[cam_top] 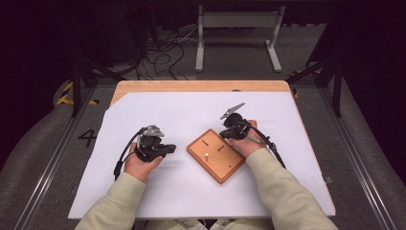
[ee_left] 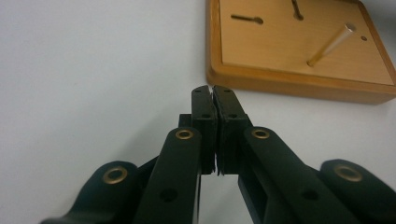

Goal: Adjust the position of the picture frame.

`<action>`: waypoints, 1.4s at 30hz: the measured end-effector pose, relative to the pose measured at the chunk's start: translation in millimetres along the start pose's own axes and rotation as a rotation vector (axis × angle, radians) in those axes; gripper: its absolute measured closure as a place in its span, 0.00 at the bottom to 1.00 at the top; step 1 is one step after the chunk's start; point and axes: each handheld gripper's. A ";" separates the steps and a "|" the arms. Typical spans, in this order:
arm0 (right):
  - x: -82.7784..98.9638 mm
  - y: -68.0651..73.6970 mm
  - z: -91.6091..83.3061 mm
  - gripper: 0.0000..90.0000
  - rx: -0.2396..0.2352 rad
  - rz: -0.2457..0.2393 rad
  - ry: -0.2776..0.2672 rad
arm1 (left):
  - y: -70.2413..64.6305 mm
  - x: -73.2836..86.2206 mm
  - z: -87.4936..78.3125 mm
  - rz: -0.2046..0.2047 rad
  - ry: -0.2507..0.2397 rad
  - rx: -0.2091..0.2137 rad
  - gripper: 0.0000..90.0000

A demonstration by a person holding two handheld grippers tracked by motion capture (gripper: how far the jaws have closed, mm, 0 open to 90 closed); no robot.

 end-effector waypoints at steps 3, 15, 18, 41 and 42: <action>-9.5 14.8 9.6 1.00 -0.036 -0.059 -0.017 | 2.6 -0.1 4.1 -0.004 0.006 0.002 0.98; 32.7 39.2 -56.0 1.00 -0.091 -0.110 -0.116 | 5.7 -2.1 10.9 -0.010 -0.005 -0.011 0.97; 50.0 53.6 -64.4 1.00 -0.118 -0.118 -0.138 | 4.5 -2.3 9.6 -0.010 -0.013 -0.010 0.94; 78.1 125.4 -47.6 1.00 -0.202 -0.275 -0.060 | 5.7 -2.4 5.8 0.001 -0.048 -0.001 0.86; 78.1 125.4 -47.6 1.00 -0.202 -0.275 -0.060 | 5.8 -2.3 5.9 0.000 -0.048 -0.001 0.86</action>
Point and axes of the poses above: each handheld gripper's, and its own axes: z roughly forward along the jaws, x roughly out of its underside, y roughly to its left, and after that the axes turned 5 degrees about x, right-handed
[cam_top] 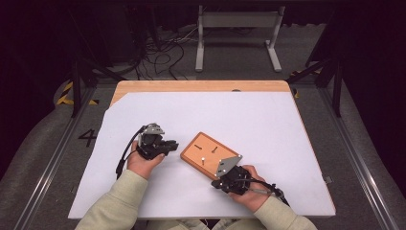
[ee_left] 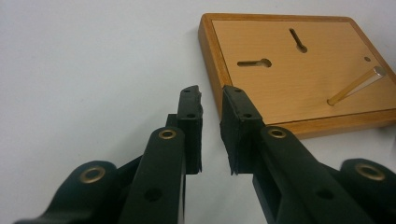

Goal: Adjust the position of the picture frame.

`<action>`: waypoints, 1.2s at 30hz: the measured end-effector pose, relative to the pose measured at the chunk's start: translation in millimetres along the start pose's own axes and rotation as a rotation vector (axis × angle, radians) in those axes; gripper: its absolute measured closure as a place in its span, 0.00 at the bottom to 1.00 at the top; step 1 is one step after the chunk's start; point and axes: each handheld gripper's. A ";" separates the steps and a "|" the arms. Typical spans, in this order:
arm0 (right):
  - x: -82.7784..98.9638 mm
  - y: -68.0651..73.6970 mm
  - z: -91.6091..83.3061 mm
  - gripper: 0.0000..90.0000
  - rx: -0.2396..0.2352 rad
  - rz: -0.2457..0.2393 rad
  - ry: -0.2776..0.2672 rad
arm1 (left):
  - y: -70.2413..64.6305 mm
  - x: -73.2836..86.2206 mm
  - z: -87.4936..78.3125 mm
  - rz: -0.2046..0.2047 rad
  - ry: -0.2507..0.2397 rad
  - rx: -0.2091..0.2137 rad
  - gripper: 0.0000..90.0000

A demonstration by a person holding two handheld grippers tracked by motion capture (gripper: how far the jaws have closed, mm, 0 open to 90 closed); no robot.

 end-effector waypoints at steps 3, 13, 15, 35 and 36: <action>4.6 -9.1 -3.4 1.00 0.071 0.004 0.032 | -0.7 0.4 1.1 0.005 0.004 -0.003 0.85; 36.2 -56.8 -22.5 1.00 0.206 0.126 0.029 | -3.0 0.1 3.7 0.019 0.014 0.000 0.83; 39.7 -60.9 -23.4 1.00 0.243 0.135 0.042 | -3.5 0.2 4.1 0.018 0.015 0.001 0.83; 54.9 -92.4 -87.8 0.81 0.286 0.263 -0.276 | -19.2 -4.6 -10.9 0.115 -0.100 -0.065 0.56; 56.9 -95.9 -93.1 0.80 0.290 0.274 -0.302 | -19.3 -4.8 -11.3 0.120 -0.106 -0.071 0.54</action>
Point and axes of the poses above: each handheld gripper's, and its own axes: z roughly forward along the jaws, x roughly out of its underside, y roughly to its left, and after that the axes turned 5 degrees about x, right-handed
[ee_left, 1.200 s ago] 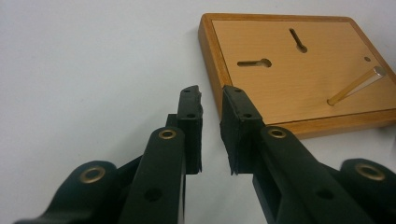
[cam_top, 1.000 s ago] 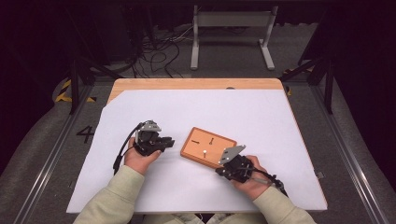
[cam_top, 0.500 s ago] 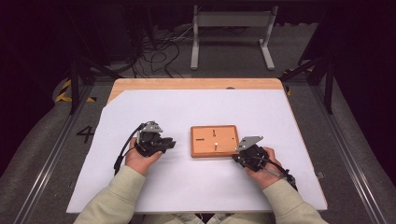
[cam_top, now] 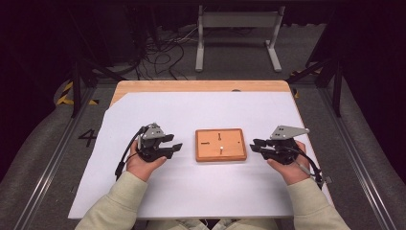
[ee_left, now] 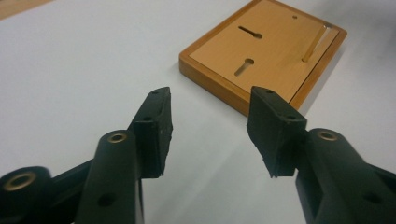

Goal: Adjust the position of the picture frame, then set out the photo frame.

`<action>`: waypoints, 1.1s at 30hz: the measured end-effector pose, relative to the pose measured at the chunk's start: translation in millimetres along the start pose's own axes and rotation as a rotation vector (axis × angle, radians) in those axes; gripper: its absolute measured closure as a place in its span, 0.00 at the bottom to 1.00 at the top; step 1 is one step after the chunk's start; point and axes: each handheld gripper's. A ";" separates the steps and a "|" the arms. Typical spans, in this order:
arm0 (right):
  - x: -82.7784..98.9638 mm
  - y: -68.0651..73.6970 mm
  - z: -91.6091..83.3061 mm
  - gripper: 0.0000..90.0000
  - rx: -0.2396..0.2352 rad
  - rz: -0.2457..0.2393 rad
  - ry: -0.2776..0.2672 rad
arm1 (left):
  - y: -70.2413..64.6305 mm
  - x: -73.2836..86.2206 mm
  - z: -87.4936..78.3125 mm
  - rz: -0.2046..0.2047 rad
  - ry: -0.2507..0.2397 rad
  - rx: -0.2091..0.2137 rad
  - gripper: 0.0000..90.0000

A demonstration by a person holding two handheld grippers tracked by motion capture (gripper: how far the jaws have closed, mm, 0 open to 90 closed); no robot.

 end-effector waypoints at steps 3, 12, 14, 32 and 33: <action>-1.0 -7.7 -5.4 0.77 0.011 0.016 -0.025 | 0.6 -2.4 -1.2 0.001 -0.003 -0.002 0.51; 4.4 -29.4 -16.0 0.68 0.056 0.081 -0.062 | -0.3 -13.5 0.9 0.018 -0.041 0.033 0.47; 5.2 -33.6 -17.9 0.67 0.065 0.090 -0.067 | -2.1 -16.3 4.1 0.029 -0.036 0.041 0.47; 10.8 -38.9 -20.3 0.68 0.091 0.108 -0.048 | -25.4 -42.9 36.0 0.057 -0.059 0.206 0.51; 10.8 -38.3 -20.1 0.68 0.090 0.107 -0.048 | -26.9 -43.5 38.2 0.046 -0.061 0.222 0.54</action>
Point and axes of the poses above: each handheld gripper's, and its own axes: z roughly forward along the jaws, x roughly out of its underside, y roughly to its left, and after that the axes turned 5 degrees about x, right-handed
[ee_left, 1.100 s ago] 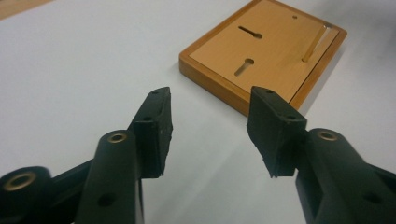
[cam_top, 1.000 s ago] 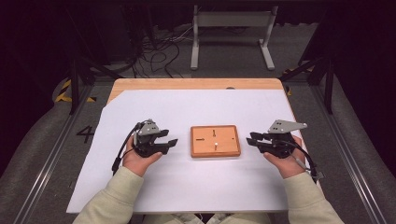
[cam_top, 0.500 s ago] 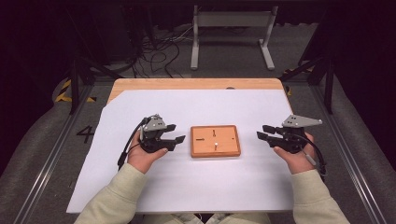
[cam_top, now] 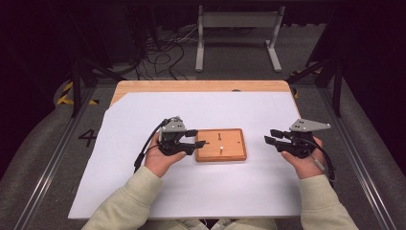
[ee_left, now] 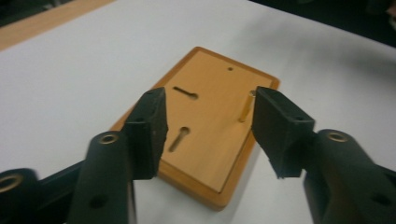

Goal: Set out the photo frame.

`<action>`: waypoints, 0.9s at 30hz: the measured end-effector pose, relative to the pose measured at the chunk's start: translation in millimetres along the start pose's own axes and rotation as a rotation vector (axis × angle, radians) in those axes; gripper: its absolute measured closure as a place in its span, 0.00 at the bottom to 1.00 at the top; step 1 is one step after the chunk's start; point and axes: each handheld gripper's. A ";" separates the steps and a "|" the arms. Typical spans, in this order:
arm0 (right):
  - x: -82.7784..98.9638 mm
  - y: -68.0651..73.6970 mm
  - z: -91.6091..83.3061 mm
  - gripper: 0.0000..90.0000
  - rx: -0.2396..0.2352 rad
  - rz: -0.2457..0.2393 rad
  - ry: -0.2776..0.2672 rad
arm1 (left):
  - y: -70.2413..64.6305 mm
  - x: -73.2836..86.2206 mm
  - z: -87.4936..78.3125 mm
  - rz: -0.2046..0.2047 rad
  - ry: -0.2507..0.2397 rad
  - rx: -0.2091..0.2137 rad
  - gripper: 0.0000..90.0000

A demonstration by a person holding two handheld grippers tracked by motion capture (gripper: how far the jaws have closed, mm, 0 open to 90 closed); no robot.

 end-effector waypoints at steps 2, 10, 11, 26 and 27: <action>-0.8 1.0 0.3 0.68 -0.005 -0.002 -0.001 | -1.2 -1.0 4.1 -0.014 -0.012 0.015 0.55; -1.0 -0.6 -1.2 0.67 -0.003 0.004 -0.008 | -11.6 0.8 24.4 -0.044 -0.069 0.026 0.56; -1.0 -1.1 -1.4 0.67 -0.002 0.004 -0.010 | -13.0 1.1 26.9 -0.040 -0.068 0.024 0.56; -2.2 3.5 -1.4 0.66 -0.006 0.001 -0.008 | -14.8 11.0 61.5 0.004 0.020 0.033 0.60; -2.2 3.5 -1.4 0.66 -0.006 0.001 -0.008 | -14.8 11.0 61.5 0.004 0.020 0.033 0.60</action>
Point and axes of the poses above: each handheld gripper's, and its own axes: z roughly forward along the jaws, x roughly out of its underside, y roughly to its left, and after that the axes turned 5 degrees about x, right-handed
